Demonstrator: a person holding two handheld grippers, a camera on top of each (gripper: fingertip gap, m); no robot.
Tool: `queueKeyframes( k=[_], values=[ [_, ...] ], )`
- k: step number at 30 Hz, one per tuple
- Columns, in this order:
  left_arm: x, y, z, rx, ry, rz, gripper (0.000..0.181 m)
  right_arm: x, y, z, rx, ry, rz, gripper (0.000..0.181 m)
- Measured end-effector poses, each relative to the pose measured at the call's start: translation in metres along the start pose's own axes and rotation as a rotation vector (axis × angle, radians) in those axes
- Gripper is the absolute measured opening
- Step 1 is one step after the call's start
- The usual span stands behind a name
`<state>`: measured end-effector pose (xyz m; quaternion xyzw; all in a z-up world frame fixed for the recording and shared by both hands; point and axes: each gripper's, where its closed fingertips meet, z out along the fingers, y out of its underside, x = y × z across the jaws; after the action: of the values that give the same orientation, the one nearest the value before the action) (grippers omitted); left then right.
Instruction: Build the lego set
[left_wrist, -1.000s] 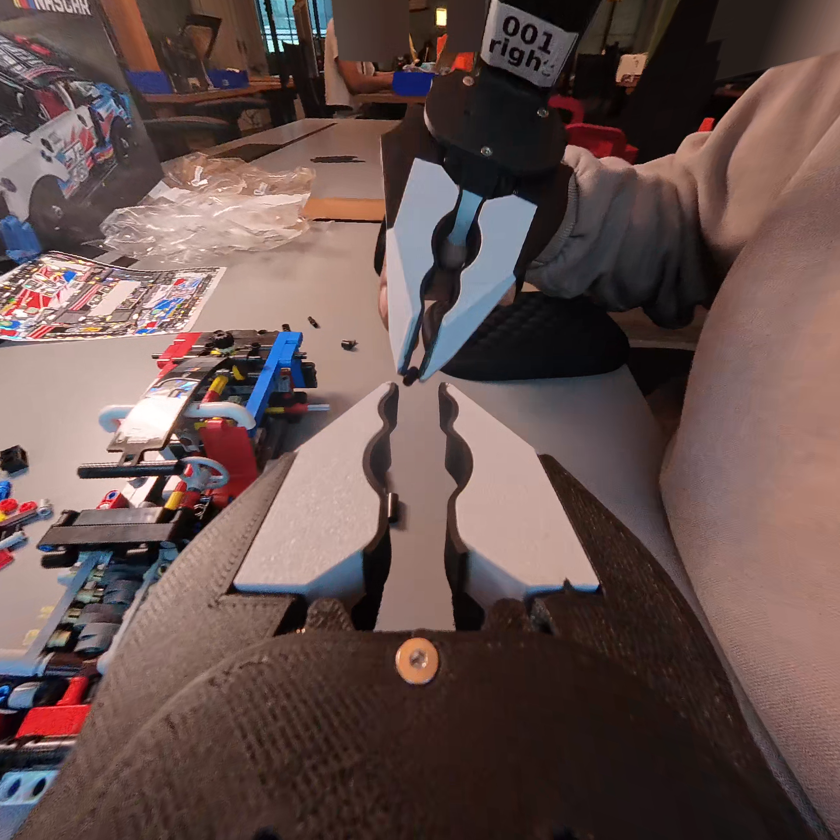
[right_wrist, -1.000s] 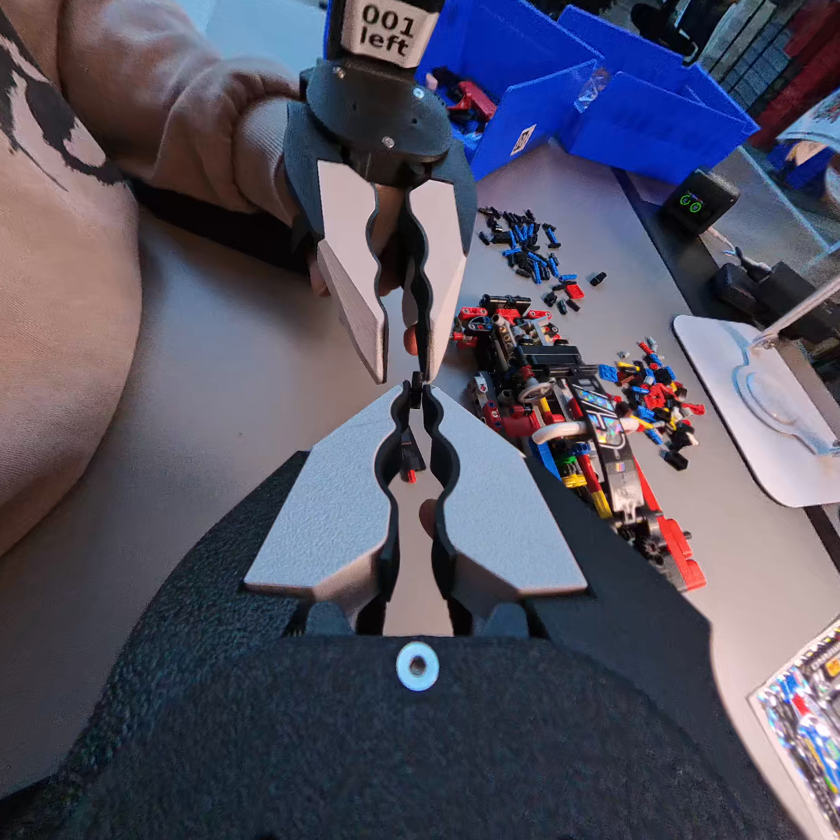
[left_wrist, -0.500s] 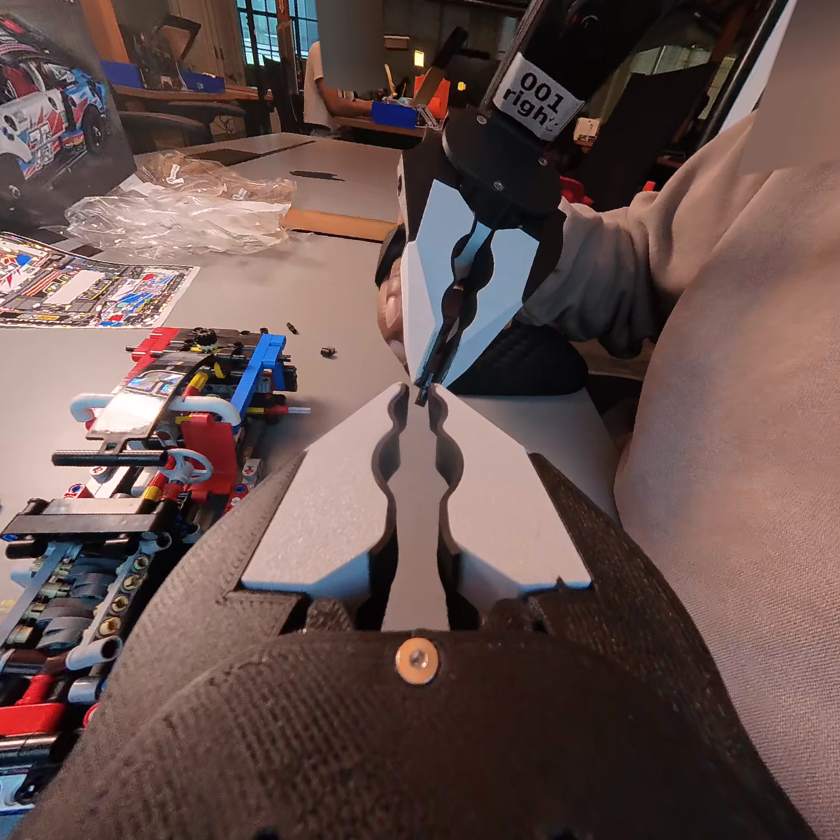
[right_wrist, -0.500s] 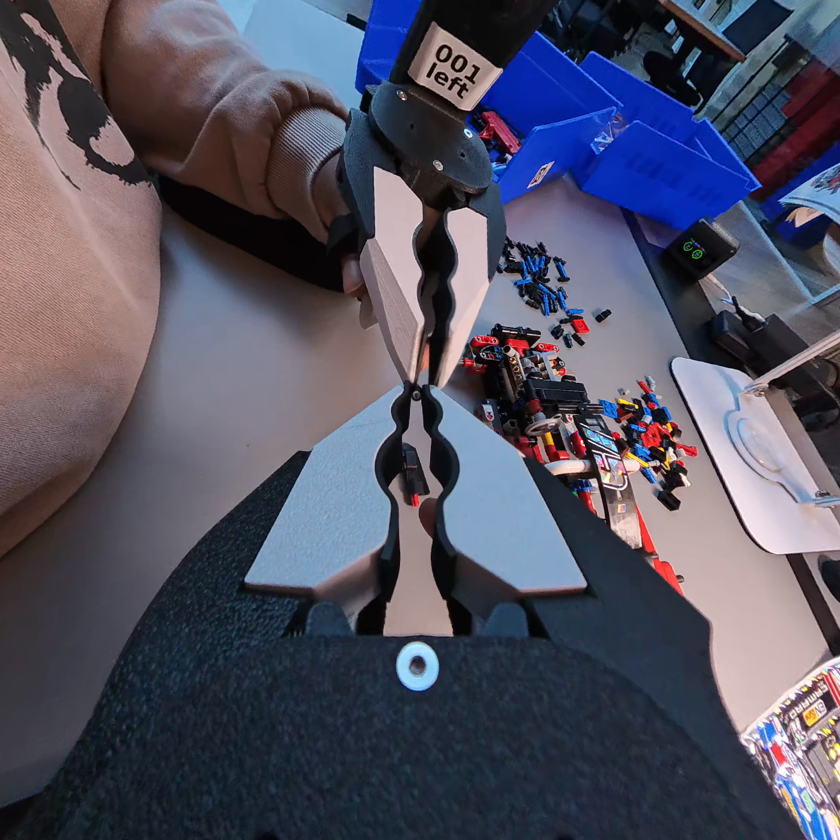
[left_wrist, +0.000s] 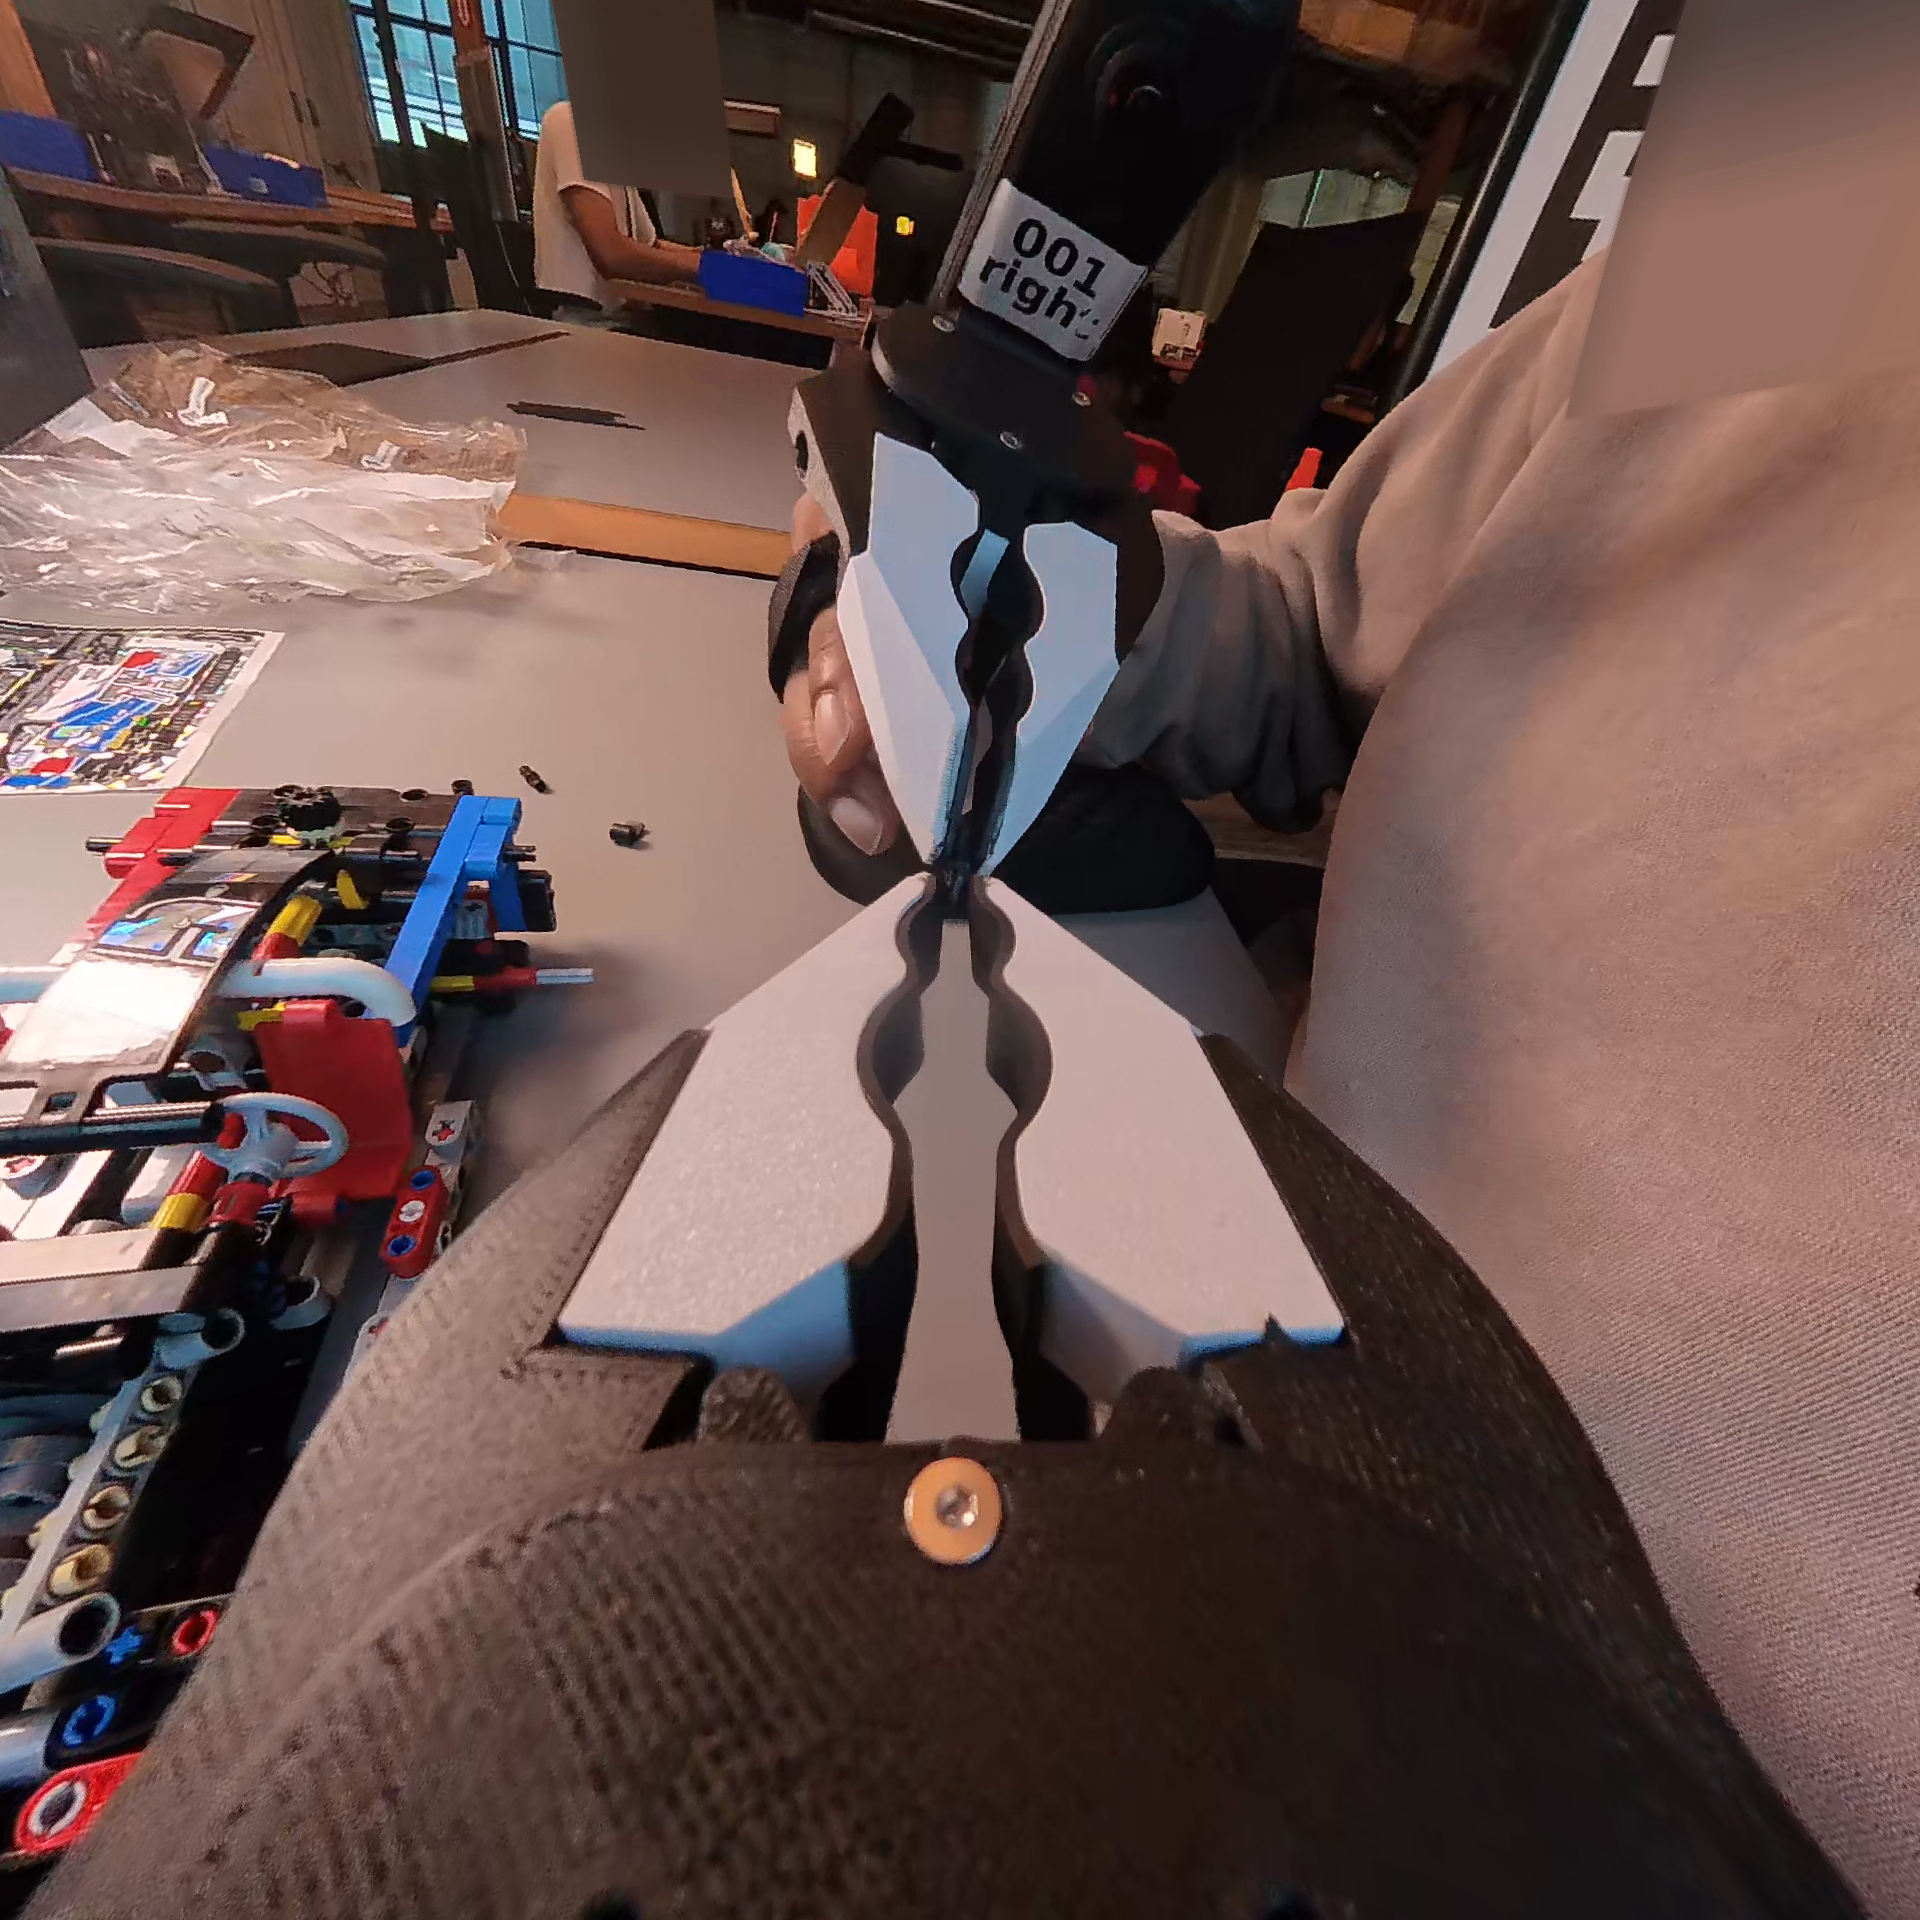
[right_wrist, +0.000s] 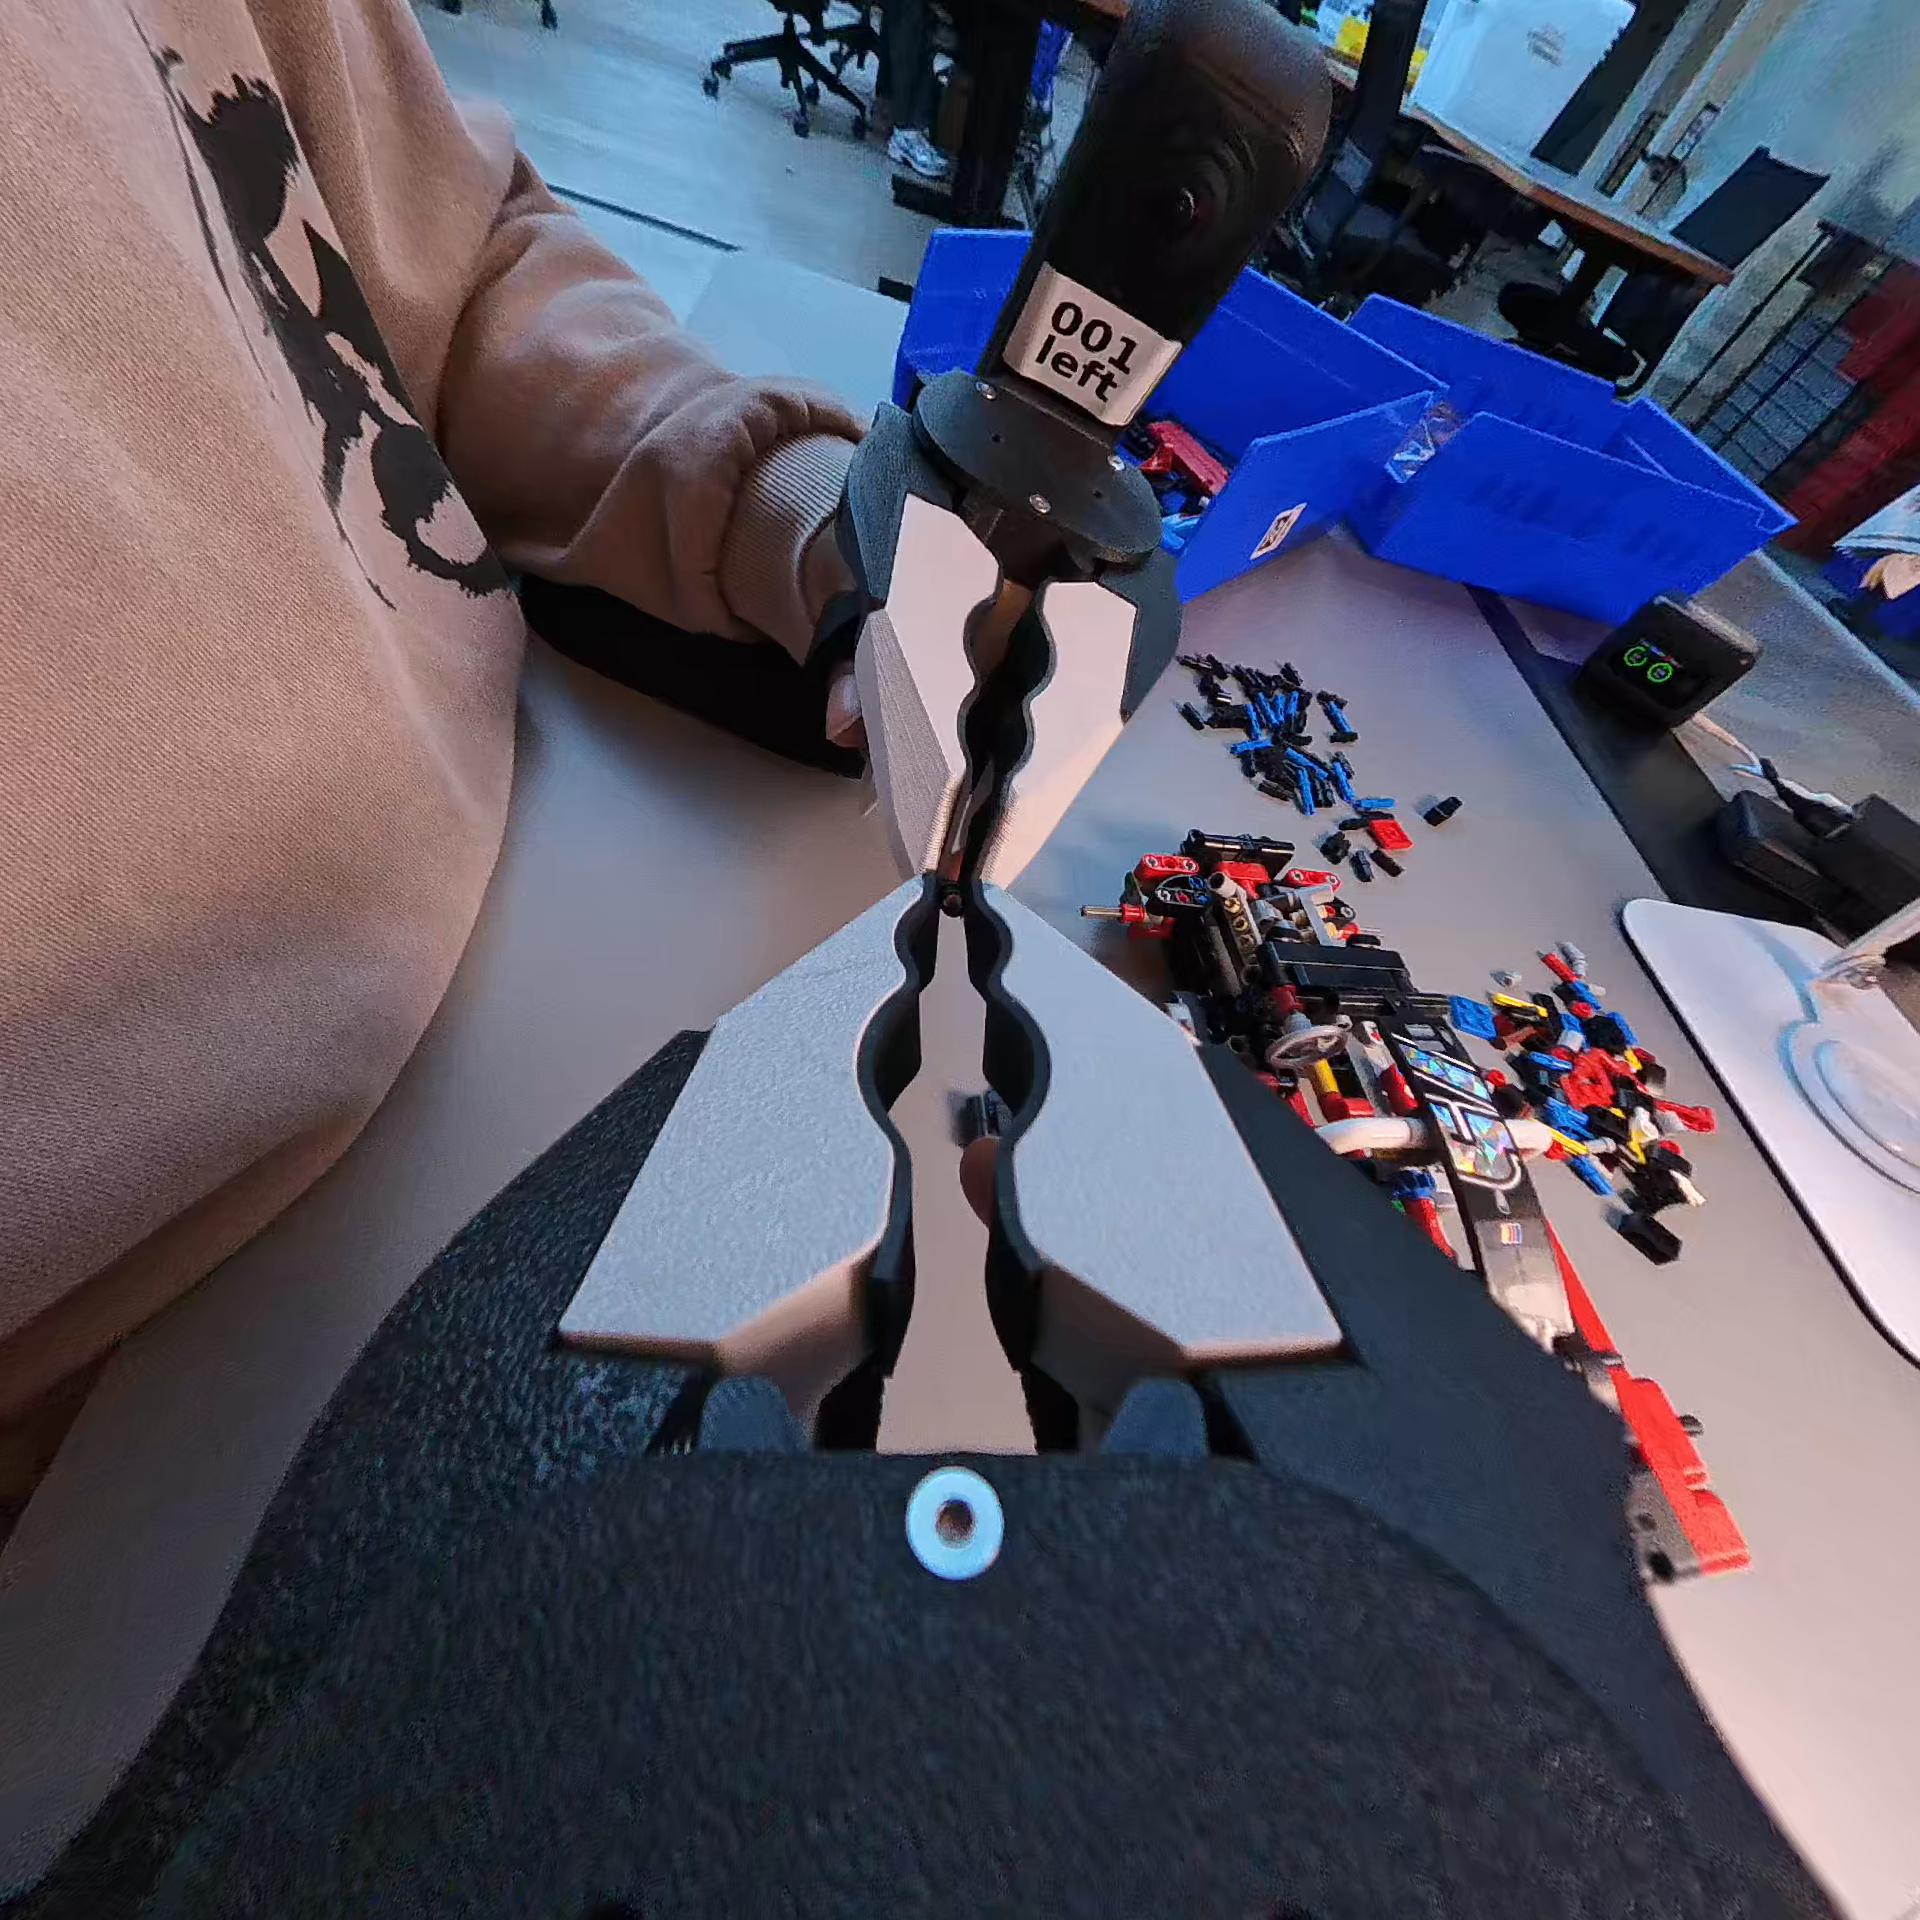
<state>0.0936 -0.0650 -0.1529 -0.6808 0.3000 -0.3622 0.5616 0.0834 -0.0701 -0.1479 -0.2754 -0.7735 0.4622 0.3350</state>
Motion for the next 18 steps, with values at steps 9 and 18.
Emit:
queueKeyframes(
  k=[9, 18],
  values=[
    [0.004, 0.011, 0.003, -0.065, 0.018, 0.027, 0.002, -0.009, 0.009, 0.003, -0.053, -0.059, -0.017, 0.004],
    [-0.027, 0.035, -0.002, -0.199, -0.153, 0.020, 0.023, 0.012, 0.034, -0.007, -0.116, 0.049, 0.052, 0.003]
  ],
)
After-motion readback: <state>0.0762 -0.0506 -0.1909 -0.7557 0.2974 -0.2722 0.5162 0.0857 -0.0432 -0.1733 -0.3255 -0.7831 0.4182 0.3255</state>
